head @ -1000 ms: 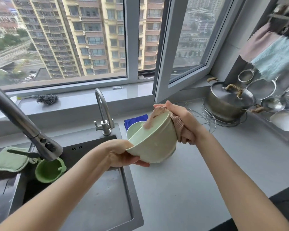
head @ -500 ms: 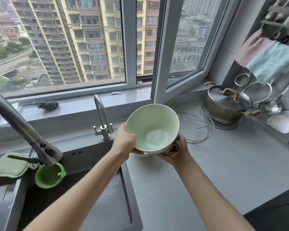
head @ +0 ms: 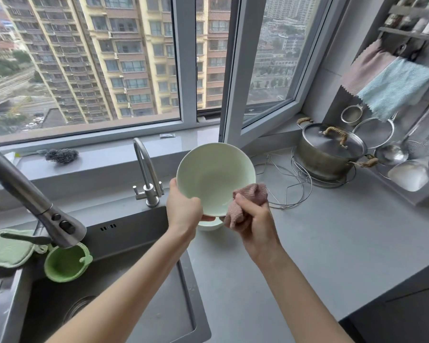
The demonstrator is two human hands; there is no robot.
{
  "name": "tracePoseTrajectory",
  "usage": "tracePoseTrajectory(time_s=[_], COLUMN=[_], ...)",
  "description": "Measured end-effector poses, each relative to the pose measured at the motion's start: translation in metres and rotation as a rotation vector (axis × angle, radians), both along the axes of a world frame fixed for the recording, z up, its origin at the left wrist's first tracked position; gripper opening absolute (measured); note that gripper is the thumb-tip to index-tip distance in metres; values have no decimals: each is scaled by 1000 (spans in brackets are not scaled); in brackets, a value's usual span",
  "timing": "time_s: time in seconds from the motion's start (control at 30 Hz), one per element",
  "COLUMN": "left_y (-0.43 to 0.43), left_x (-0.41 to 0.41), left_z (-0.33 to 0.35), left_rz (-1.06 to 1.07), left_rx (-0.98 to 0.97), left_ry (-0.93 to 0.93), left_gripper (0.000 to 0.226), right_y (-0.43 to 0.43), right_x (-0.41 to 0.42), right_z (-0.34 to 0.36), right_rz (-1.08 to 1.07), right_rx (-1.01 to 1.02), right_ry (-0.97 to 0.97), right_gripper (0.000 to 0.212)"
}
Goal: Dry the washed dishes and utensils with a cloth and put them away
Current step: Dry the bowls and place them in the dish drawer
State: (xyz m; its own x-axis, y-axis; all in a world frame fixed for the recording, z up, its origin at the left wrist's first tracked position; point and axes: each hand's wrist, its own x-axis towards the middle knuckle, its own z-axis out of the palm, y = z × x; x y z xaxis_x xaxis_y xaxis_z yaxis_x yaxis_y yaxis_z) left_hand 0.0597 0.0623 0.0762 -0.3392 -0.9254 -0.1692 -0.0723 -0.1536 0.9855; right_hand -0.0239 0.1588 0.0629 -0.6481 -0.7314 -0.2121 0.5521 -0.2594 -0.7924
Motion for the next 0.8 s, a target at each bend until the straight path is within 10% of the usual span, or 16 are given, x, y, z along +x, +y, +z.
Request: tracePoseTrajectory(time_s=[0.27,0.43,0.57,0.67,0.8], left_y=[-5,-50,-46,-45,-31], left_x=[37,18,12,15,4], left_z=[8,40,25,12,-9], left_rz=[-361,-798,-867,-611,-249], left_rx=[0,-615,-735,-625,-47], left_ry=[-259,-745,-853,-713,-247], left_gripper=[24,19,28,25,22], right_y=[5,19,14,13,10], right_x=[-16,-24,-20,-20,11], right_z=[21,46,59,49,19], right_rz=[-145,206,317,91,-90], right_rx=[527,708,788,743,522], right_ry=[452,847,1070,943,118], right_gripper=[37,53,51,38,19])
